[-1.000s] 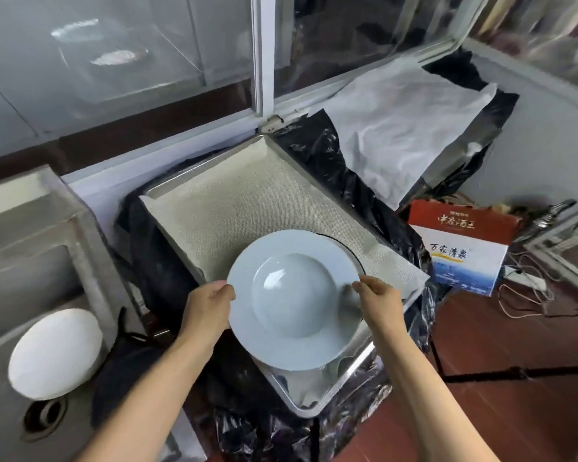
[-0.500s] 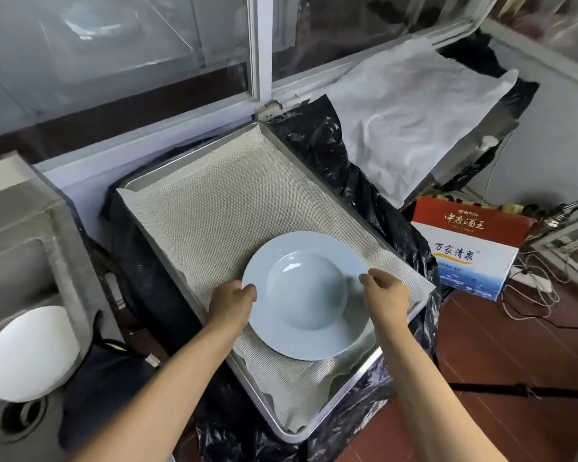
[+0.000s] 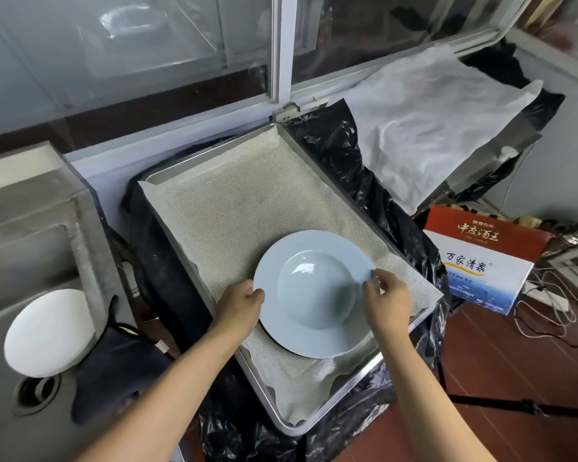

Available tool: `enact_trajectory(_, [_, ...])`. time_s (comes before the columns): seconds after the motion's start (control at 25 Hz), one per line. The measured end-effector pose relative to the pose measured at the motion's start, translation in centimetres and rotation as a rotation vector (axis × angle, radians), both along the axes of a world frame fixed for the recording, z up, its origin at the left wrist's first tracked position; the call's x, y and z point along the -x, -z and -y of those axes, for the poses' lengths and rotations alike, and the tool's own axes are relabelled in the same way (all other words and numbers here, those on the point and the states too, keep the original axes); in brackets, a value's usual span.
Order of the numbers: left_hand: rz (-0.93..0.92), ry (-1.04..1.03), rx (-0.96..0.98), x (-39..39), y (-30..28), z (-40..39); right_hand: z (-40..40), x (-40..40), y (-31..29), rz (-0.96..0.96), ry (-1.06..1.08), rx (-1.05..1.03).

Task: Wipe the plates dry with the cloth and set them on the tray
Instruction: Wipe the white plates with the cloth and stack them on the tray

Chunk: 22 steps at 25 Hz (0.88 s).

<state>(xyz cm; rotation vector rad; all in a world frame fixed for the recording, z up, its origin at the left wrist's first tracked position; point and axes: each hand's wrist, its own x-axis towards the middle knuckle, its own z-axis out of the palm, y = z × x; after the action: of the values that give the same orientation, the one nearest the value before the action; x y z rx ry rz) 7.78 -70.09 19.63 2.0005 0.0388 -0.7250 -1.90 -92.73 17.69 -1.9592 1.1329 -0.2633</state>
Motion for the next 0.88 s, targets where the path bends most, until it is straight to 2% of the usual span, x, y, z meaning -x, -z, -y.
enact_trajectory(0.12, [0.063,0.053,-0.016,0.9,-0.1,-1.0,-2.3,0.0,-0.6,0.032,-0.082,0.135])
enact_trajectory(0.32, [0.221,0.018,-0.028,2.3,-2.2,-4.0,-7.8,-0.5,-1.9,0.179,-0.221,0.034])
enact_trajectory(0.64, [0.355,-0.168,-0.046,4.5,-6.1,-12.6,-17.7,-2.6,-4.9,0.280,-0.478,-0.002])
enact_trajectory(0.88, [0.405,-0.395,-0.078,5.8,-7.6,-21.4,-28.0,-4.1,-6.5,0.328,-0.675,-0.139])
